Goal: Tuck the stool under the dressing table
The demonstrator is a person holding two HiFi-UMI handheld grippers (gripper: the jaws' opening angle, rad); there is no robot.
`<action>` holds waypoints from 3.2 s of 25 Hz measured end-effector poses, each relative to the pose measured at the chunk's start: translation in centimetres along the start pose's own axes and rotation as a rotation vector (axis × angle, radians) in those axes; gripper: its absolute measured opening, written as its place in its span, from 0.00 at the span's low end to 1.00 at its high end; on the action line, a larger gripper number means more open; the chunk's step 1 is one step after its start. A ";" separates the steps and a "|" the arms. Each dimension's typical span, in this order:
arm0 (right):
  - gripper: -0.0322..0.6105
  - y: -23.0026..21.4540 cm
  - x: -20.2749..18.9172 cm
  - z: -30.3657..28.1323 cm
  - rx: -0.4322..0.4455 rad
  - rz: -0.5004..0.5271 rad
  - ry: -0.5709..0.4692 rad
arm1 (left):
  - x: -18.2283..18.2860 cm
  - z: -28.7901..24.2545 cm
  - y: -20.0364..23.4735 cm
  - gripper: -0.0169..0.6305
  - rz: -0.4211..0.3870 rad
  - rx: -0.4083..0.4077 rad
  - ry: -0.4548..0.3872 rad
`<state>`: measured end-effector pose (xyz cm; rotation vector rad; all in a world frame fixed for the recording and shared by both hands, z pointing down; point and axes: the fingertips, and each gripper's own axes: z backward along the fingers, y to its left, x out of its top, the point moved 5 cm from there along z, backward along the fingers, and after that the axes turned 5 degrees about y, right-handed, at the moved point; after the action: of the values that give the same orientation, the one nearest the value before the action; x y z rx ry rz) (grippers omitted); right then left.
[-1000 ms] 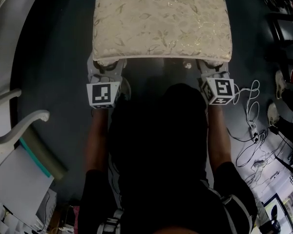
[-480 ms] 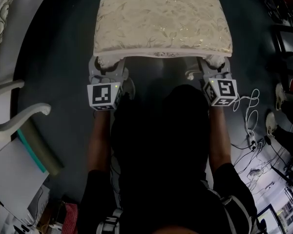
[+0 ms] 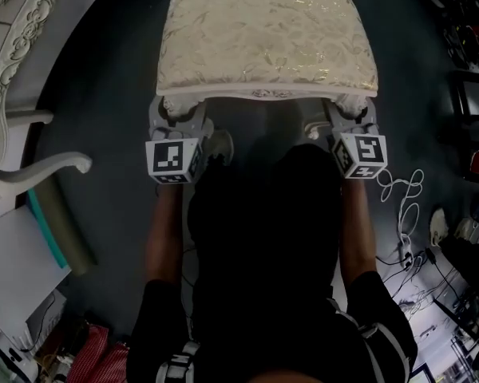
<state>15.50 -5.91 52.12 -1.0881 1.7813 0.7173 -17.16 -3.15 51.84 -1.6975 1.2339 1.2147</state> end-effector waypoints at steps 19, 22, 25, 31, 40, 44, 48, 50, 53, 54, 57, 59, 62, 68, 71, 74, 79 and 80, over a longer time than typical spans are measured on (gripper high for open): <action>0.42 9.5 6.4 -3.8 0.334 0.089 -0.082 | 2.3 13.2 5.1 0.43 0.019 0.362 -0.006; 0.42 4.7 2.8 -0.2 0.139 0.014 -0.018 | 1.8 7.0 2.0 0.43 0.003 0.146 0.023; 0.42 -0.7 0.1 4.9 0.006 -0.043 -0.002 | 2.7 3.6 -3.4 0.43 -0.029 0.004 0.028; 0.42 -4.9 -0.6 11.1 0.013 -0.057 -0.067 | 5.3 6.1 -10.6 0.43 -0.077 0.029 -0.012; 0.42 -1.8 0.2 4.3 0.024 -0.012 -0.019 | 2.1 3.3 -4.3 0.43 -0.013 0.044 0.012; 0.42 -0.3 0.5 1.2 0.017 -0.003 -0.006 | 1.2 1.8 -1.2 0.43 -0.002 0.038 0.009; 0.42 0.0 0.4 1.3 0.019 -0.004 -0.011 | 1.2 2.1 -1.1 0.43 -0.005 0.040 0.008; 0.42 0.1 0.4 0.7 0.016 -0.006 -0.018 | 1.1 1.6 -0.6 0.43 -0.008 0.038 0.007; 0.42 -0.1 0.4 0.0 0.006 0.005 -0.020 | 0.5 0.9 -0.2 0.43 0.002 0.035 0.010; 0.42 -0.1 0.5 -0.2 0.005 0.011 -0.019 | 0.4 0.7 -0.1 0.43 0.006 0.034 0.009; 0.42 -0.1 0.6 -0.5 0.003 0.016 -0.011 | 0.5 0.7 0.0 0.43 0.012 0.040 0.009; 0.42 -0.3 0.6 -0.1 0.000 0.015 -0.017 | 0.4 0.9 -0.2 0.43 0.015 0.045 0.012; 0.42 -0.4 0.6 0.1 0.007 0.015 -0.026 | 0.2 1.1 -0.6 0.43 0.015 0.051 0.014; 0.42 -1.0 1.7 -0.5 0.022 0.062 -0.019 | 0.0 1.0 -0.9 0.43 0.052 0.072 -0.003; 0.42 -0.4 1.3 0.4 -0.003 0.032 0.008 | 0.5 0.9 -0.6 0.43 0.039 0.038 0.003; 0.42 -0.5 1.3 1.0 0.008 0.038 0.020 | 0.2 1.6 -1.1 0.43 0.050 0.040 0.017; 0.42 0.9 0.3 3.1 -0.055 0.014 -0.012 | 0.5 2.1 -0.7 0.43 0.023 -0.033 -0.007; 0.42 1.1 0.0 3.3 -0.065 0.006 -0.017 | 0.4 2.0 -0.7 0.43 0.016 -0.043 -0.010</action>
<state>15.82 -2.76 50.72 -1.1170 1.7585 0.7909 -17.02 -1.31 50.81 -1.7136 1.2261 1.2666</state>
